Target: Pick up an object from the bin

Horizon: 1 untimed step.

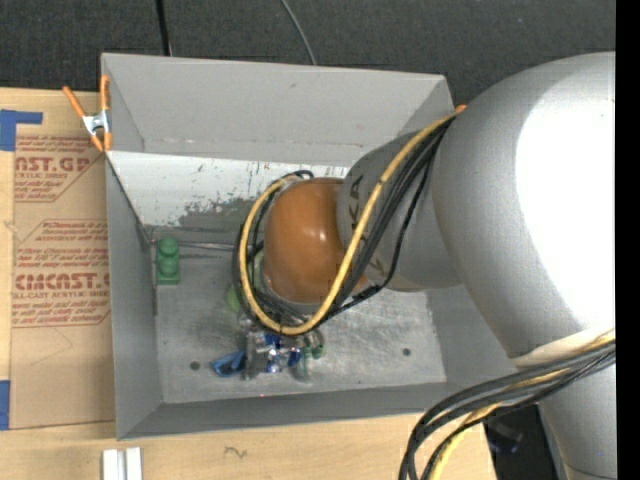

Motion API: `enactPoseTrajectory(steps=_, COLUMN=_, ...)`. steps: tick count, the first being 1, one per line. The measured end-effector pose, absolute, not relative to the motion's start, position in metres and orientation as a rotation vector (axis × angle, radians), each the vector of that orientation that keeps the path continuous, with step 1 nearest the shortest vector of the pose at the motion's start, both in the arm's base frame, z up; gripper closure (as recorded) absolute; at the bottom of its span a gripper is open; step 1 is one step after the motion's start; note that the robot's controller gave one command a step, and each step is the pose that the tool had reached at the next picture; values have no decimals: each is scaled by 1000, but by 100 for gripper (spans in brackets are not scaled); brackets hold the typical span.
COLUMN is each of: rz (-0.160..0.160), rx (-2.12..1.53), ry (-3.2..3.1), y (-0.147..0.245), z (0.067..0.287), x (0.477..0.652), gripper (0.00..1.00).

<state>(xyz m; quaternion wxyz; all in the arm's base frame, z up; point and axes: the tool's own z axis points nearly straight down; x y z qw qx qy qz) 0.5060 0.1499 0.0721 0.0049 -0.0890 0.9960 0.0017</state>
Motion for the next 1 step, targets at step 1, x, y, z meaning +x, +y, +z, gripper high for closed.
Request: enactPoseTrajectory(steps=1, rz=-1, rx=-852, ry=3016, y=118, z=210, x=501, gripper=100)
